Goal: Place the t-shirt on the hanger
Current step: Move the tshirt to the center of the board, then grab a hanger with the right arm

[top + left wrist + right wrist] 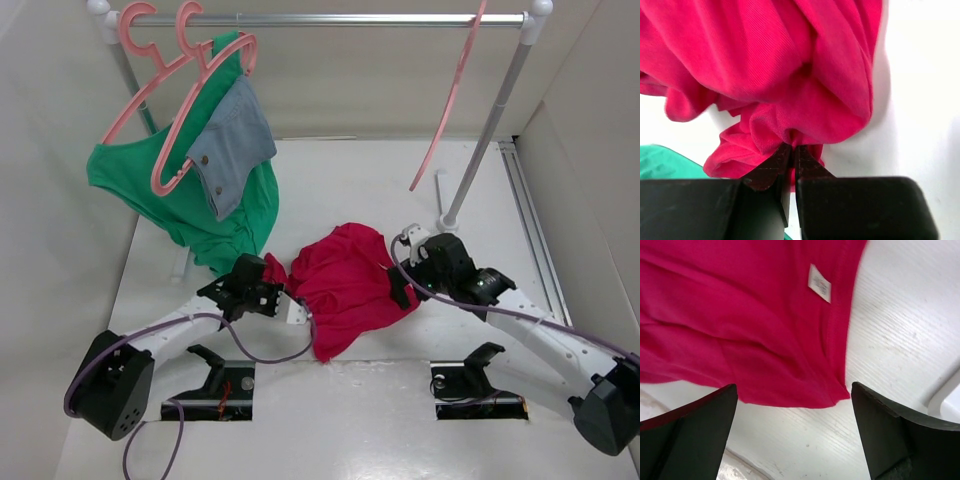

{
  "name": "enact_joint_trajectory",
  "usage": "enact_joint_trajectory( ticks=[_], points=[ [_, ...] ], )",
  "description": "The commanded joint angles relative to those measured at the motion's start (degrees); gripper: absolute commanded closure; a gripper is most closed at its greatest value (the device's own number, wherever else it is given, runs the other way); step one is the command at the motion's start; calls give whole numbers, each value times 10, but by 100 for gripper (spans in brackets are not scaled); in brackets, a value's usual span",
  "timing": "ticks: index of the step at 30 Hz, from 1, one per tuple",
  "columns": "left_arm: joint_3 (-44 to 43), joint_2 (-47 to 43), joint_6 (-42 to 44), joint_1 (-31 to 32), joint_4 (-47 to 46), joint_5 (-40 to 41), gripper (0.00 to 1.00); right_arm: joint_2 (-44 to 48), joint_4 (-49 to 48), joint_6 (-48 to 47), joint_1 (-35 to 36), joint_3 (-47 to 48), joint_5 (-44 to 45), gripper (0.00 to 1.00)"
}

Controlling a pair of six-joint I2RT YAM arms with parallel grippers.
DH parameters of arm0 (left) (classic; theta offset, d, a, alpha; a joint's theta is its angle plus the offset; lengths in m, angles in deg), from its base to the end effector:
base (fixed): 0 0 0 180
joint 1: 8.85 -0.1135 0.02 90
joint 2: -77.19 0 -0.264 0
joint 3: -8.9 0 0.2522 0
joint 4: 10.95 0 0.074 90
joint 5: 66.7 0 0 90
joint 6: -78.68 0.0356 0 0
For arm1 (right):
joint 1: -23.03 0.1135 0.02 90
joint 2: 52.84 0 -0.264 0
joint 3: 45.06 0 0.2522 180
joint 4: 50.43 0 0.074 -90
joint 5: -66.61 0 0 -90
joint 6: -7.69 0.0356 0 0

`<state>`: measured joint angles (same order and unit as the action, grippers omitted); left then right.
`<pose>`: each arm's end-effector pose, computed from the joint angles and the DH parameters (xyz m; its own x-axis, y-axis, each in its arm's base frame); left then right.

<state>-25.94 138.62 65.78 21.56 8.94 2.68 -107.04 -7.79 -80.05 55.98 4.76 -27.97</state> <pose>0.1603 -0.1086 0.1546 0.5260 0.7491 -0.4027 0.7620 -0.2050 0.6142 0.1593 0.1066 0.2283 -0.6366 -0.3658 -0.6789 -0.5632 0.8219 0.0853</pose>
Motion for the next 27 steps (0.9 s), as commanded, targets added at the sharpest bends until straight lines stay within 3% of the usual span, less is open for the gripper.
enact_joint_trajectory(
  ticks=[1, 5, 10, 11, 13, 14, 15, 18, 20, 21, 23, 27],
  points=[
    [-11, -16, 6, -4, 106, 22, 100, 10, -30, -45, 33, 43, -27, 0],
    [-27, -26, 73, -64, 203, 22, 100, -54, -37, -101, 136, 88, -39, 0],
    [-68, -38, 74, -70, 248, -3, 100, -113, -6, -145, 207, 187, -57, 0],
    [-89, -38, 62, -70, 255, -26, 93, -113, 3, -150, 208, 213, -62, 0],
    [-107, -43, 31, -70, 245, -49, 62, -119, 28, -156, 208, 299, -74, 0],
    [-115, -43, -3, -70, 237, -59, 53, -119, 35, -161, 208, 329, -79, 0],
    [-120, -48, -19, -70, 211, -74, 29, -119, 35, -167, 208, 358, -100, 0],
    [-100, -73, -55, -70, 162, -82, 25, -106, 35, -172, 208, 448, -139, 0],
    [-80, -105, -55, -70, 123, -87, 15, -106, 41, -172, 208, 509, -184, 0],
    [-71, -118, -55, -70, 114, -87, 0, -106, 41, -179, 208, 530, -204, 0],
    [-49, -152, -49, -70, 91, -93, 0, -112, 41, -179, 208, 571, -272, 0],
    [-31, -173, -49, -70, 65, -105, 0, -117, -5, -179, 208, 666, -273, 0]
  ],
)
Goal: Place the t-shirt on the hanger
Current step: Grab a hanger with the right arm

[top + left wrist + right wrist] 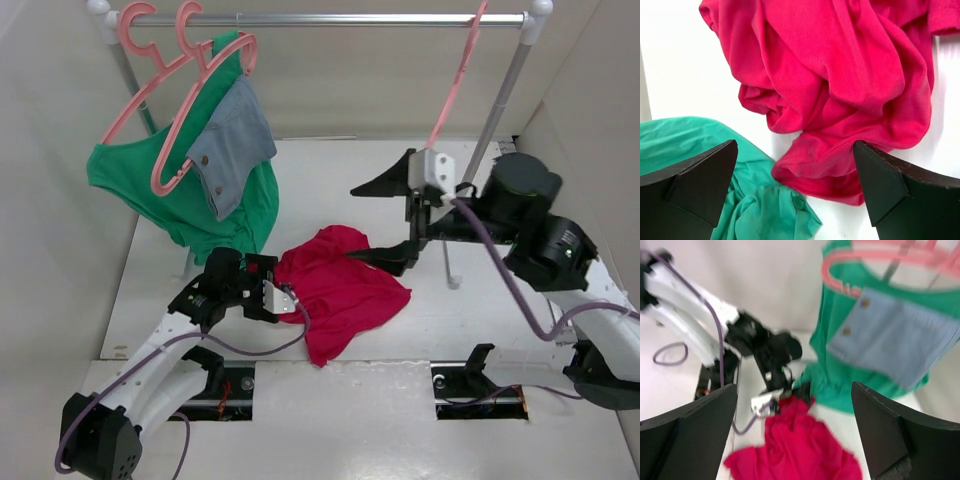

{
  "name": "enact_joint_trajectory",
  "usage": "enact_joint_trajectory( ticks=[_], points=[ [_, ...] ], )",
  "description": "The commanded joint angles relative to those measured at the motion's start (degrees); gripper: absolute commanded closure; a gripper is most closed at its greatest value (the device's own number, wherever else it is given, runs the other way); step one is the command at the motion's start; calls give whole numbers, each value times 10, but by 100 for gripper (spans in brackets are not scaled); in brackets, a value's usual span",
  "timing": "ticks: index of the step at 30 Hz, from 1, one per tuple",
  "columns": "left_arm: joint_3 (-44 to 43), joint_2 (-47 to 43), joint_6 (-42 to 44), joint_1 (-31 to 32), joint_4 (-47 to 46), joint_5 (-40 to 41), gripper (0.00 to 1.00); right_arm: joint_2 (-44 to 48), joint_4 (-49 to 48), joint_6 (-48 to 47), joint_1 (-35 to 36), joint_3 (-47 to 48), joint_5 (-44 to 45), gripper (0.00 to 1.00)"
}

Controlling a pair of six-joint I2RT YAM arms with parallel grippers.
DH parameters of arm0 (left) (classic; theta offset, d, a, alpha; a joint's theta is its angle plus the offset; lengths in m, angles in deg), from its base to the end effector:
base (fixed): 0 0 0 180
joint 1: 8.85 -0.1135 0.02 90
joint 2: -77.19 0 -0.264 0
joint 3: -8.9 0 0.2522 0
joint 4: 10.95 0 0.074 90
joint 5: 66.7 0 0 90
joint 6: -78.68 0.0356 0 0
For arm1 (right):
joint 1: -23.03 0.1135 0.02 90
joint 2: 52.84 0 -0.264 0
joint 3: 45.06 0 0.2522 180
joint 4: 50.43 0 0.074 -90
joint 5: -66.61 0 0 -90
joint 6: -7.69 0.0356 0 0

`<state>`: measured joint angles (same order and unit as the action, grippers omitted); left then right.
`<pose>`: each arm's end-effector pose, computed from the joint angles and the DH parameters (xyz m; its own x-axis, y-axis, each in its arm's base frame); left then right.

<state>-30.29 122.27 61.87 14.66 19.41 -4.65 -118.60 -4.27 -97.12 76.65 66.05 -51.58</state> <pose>0.1488 -0.0829 0.2122 0.5123 0.6993 -0.4985 0.7212 -0.0351 0.6918 0.1017 0.1663 0.5322 0.2449 -0.0474 -0.9684 -0.9590 0.1349 -0.2491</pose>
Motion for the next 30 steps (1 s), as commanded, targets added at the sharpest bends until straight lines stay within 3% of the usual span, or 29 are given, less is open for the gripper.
enact_joint_trajectory(
  ticks=[1, 5, 6, 9, 12, 17, 26, 29, 30],
  points=[
    [13, -10, -10, -1, -39, -32, 0, -2, -54, -1, 1, 67, -36, 0],
    [6, 12, -16, -1, -39, -37, 0, 11, -72, 73, 1, 125, 292, 0],
    [-1, 19, -27, -1, -46, -37, 0, 17, -72, 90, 1, 125, 445, 0],
    [-12, 47, -75, -1, -71, -31, 0, 39, -86, 138, 1, 82, 671, 0],
    [-17, 69, -115, -1, -87, -16, 0, 39, -120, 138, 1, 54, 785, 0],
    [-17, 77, -134, 16, -103, 10, 0, -25, -120, 112, -9, 82, 843, 0],
    [-6, 77, -129, 22, -103, 10, 0, -89, -96, 112, -121, 80, 786, 0],
    [-6, 77, -129, 22, -108, 5, 0, -95, -73, 136, -144, 65, 760, 5],
    [-6, 77, -129, 22, -108, 5, 0, -95, -73, 136, -151, 55, 753, 12]
  ],
)
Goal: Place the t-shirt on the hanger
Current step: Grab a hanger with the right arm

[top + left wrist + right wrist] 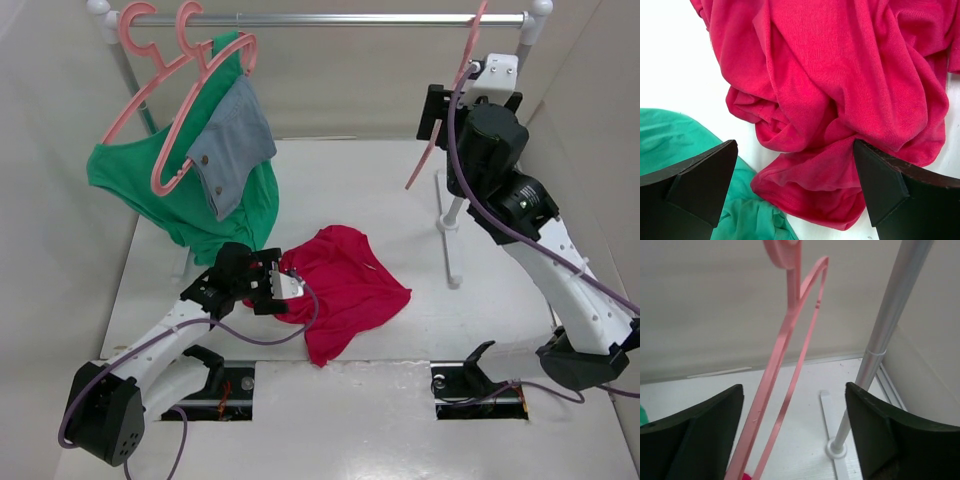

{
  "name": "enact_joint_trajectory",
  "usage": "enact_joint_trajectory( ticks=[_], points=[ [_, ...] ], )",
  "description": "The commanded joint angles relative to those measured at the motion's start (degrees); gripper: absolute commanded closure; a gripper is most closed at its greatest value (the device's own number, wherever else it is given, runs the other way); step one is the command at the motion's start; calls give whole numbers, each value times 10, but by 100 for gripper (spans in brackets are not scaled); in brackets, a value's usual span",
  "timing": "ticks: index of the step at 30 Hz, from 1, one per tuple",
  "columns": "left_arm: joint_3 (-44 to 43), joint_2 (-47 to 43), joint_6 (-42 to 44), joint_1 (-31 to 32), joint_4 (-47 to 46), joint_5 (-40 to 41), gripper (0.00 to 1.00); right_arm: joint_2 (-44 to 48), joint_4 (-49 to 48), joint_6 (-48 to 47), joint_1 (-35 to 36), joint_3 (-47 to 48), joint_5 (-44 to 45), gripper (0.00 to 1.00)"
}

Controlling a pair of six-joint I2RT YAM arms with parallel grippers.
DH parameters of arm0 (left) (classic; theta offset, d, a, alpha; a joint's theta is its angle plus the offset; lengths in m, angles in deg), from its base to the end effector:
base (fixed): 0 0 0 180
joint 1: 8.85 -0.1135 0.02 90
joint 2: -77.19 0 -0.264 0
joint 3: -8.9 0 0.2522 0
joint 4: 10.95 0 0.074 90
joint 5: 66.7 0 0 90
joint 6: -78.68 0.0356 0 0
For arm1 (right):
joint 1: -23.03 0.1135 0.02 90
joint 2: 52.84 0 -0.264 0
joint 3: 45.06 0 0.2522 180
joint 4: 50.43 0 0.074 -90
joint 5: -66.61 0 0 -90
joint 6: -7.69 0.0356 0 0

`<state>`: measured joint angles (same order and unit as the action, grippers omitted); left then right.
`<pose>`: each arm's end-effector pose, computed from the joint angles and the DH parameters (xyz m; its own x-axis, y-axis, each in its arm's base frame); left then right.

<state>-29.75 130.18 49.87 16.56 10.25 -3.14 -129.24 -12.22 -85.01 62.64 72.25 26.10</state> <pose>0.1662 -0.0965 0.2003 0.3704 0.6926 -0.6189 0.8029 0.0963 0.5883 0.2064 0.1357 0.5398 0.0282 -0.0164 -0.9995 0.1725 0.9850 -0.0113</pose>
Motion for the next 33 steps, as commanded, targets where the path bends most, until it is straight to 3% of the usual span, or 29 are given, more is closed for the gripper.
enact_joint_trajectory(
  ticks=[1, 3, 4, 7, 16, 20, 25, 29, 33],
  points=[
    [-11, -2, -9, 3, -16, -10, 0, 20, 7, 21, -11, -18, -24, 17],
    [-11, -2, -9, 3, -16, -10, 0, 38, -14, 21, -16, -52, -38, 34],
    [-11, -2, -9, 3, -16, -10, 0, 44, -14, 27, -24, -60, -54, 56],
    [-11, -2, -9, 3, -16, -10, 0, 61, -20, 32, -31, -85, -66, 91],
    [-17, -2, -14, 3, -22, -10, 0, 100, 4, 32, -42, -97, -150, 100],
    [-29, 4, -22, 3, -22, -10, 0, 100, -9, -32, -54, -97, -282, 100],
    [-57, 4, -107, 3, -60, -10, 0, 73, 27, -122, -54, -67, -493, 100],
    [-95, 21, -193, 3, -79, -26, 0, 56, 74, -159, -54, -66, -578, 100],
    [-147, 59, -194, 13, -23, -84, 0, 103, 42, -152, -54, -172, -599, 100]
  ],
)
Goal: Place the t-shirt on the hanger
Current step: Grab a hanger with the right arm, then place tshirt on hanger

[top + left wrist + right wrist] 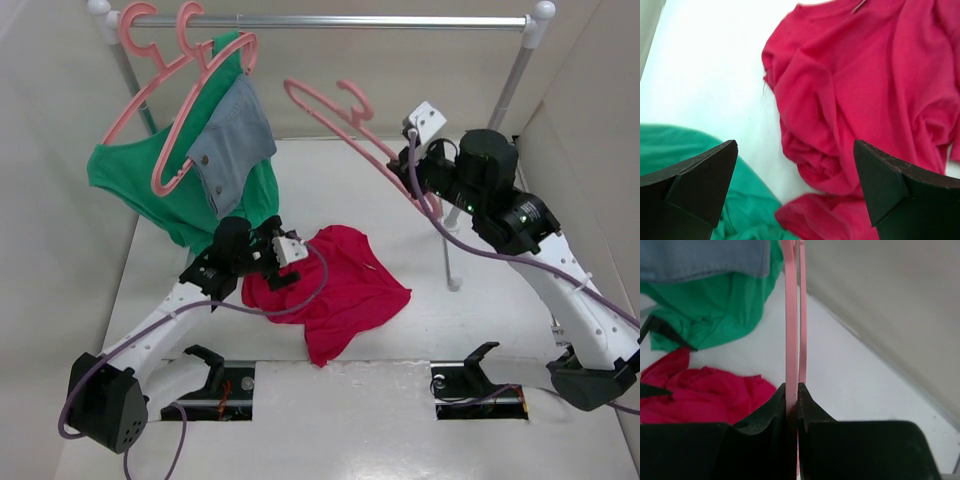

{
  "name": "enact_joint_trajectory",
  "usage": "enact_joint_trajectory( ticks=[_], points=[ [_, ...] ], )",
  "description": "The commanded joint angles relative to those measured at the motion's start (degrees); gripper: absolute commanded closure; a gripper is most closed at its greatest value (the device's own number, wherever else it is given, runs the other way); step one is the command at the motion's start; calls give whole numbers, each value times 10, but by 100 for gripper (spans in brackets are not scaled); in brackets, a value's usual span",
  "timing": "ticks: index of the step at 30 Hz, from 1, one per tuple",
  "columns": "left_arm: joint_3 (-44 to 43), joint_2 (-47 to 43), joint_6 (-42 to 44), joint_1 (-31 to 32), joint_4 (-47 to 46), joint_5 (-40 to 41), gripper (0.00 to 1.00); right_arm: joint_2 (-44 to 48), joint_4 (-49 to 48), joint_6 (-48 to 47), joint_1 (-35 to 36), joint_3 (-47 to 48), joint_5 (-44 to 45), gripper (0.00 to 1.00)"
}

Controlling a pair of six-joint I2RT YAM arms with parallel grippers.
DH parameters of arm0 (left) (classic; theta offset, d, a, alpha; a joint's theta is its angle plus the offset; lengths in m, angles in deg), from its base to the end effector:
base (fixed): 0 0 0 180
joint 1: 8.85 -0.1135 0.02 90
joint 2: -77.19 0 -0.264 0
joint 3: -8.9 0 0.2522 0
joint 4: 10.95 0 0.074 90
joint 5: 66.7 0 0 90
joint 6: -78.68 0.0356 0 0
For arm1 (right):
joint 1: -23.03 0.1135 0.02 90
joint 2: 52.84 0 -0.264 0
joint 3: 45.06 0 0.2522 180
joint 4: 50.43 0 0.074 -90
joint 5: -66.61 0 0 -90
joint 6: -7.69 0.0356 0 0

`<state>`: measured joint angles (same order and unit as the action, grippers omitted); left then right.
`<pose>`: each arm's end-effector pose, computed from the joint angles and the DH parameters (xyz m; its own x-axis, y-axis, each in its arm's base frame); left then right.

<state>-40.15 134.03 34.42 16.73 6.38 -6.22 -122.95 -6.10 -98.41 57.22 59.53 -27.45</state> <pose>0.1913 -0.1110 0.2558 0.2900 0.5521 -0.7817 0.8173 0.2821 0.5025 0.2020 0.1403 0.4858 0.0355 -0.3103 -0.9500 -0.6332 0.7284 -0.2616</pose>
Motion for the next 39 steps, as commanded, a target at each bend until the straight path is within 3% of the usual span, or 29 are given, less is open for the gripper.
enact_joint_trajectory(
  ticks=[1, 4, 8, 11, 14, 18, 19, 20, 23, 24, 26, 27, 28, 29, 31, 32, 33, 34, 36, 37, 39],
  points=[
    [-58, 34, -22, 37, 40, -53, 0, 49, -24, -11, 0, -62, -63, 100],
    [-101, 91, 57, 120, 135, -40, 0, 75, -40, 3, 0, -120, -75, 100],
    [-102, 164, 112, 200, 153, 10, 0, 90, -47, 15, -5, -165, -75, 100],
    [-102, 232, 161, 200, 188, 17, 0, 115, -42, 20, -5, -186, -70, 100],
    [-99, 253, 259, 200, 235, 45, 8, 145, -37, 20, -18, -208, -51, 100],
    [-58, 224, 329, 200, 246, 72, 60, 174, -37, 20, -33, -226, -46, 100],
    [-52, 218, 347, 200, 258, 80, 86, 174, -37, 20, -38, -232, -51, 100],
    [-44, 210, 387, 200, 292, 87, 98, 179, -37, 20, -38, -232, -51, 100],
    [-22, 160, 484, 193, 398, 87, 100, 179, -37, 20, -43, -232, -57, 100],
    [-15, 119, 569, 193, 425, 87, 100, 179, -37, 20, -43, -238, -62, 100],
    [4, 73, 615, 187, 456, 78, 99, 179, -37, 20, -43, -238, -62, 100],
    [9, 51, 615, 187, 448, 71, 91, 179, -37, 20, -43, -243, -68, 100],
    [14, 13, 589, 187, 406, 53, 63, 179, -42, 20, -43, -243, -75, 100],
    [15, -2, 562, 187, 405, 53, 47, 174, -42, 20, -43, -250, -75, 100],
    [23, -29, 498, 187, 304, 29, 30, 174, -42, 20, -43, -256, -88, 100],
    [23, -29, 443, 187, 257, 19, 29, 174, -42, 26, -43, -263, -88, 100],
    [17, -29, 300, 182, 204, 4, 29, 174, -42, 33, -48, -268, -93, 100],
    [8, -29, 226, 176, 103, -2, 29, 174, -33, 33, -48, -274, -93, 100],
    [-19, 4, 100, 163, 33, -9, 32, 174, -17, 51, -48, -296, -88, 100],
    [-55, 25, -3, 157, -4, -9, 36, 174, -17, 57, -48, -305, -83, 100],
    [-96, 104, -80, 157, -12, -9, 44, 193, -11, 78, -48, -335, -73, 100]
  ],
)
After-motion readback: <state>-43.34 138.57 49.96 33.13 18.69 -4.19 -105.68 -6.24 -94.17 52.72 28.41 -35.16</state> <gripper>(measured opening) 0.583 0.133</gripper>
